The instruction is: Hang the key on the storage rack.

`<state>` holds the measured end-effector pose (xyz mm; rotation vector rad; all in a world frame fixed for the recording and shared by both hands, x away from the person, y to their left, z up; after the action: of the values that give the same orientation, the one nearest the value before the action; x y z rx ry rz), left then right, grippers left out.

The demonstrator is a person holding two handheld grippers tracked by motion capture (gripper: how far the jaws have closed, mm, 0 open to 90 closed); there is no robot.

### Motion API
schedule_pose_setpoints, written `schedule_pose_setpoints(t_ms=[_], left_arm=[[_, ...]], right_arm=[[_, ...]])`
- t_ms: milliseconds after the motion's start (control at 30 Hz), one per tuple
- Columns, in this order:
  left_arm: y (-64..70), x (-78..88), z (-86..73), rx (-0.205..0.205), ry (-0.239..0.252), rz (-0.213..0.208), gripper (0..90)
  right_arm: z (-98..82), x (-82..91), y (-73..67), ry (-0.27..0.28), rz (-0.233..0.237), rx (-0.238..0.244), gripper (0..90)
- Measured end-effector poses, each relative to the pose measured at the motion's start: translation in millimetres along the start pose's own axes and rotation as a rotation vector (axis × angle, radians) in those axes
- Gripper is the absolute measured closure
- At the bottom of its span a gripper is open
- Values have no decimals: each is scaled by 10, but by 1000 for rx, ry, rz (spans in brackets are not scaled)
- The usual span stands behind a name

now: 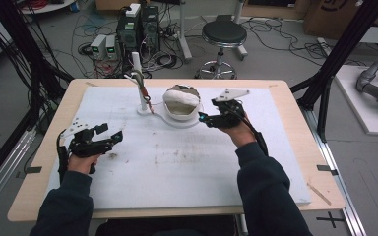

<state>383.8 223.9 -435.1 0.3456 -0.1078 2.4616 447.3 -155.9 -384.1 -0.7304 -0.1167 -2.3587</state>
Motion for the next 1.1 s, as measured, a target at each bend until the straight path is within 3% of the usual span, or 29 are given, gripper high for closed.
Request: schedule_pose_setpoints(t_ms=[167,333,567,700,800,1100], left_arm=[[11,-31,-3,15,-3,5,201],[21,-58,-3,-4,-6,12,201],[79,-128,22,-12,-1,13,201],[75,-128,19,-32,-7,23,201],[56,-105,28,-21,2,31,201],[95,-73,56,-47,8,14,201]], right_arm=[[-300,233,202,27,-31,-48,219],[-570,470,378,57,-73,-86,219],[-940,684,643,48,-147,-147,217],[-974,805,742,63,-170,-170,216],[-976,868,791,78,-185,-176,215],[-988,892,776,94,-186,-191,215]])
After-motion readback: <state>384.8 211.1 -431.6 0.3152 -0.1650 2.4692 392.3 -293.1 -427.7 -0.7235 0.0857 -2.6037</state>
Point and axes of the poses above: each handheld gripper's, and its own axes: x roughly backward along the jaws, z roughly out of its top, y roughly to its right, the point moved 6 cm from there along -x, roughly forward along the jaws, and after that the axes turned 14 degrees about -x, right-handed, at the moved point
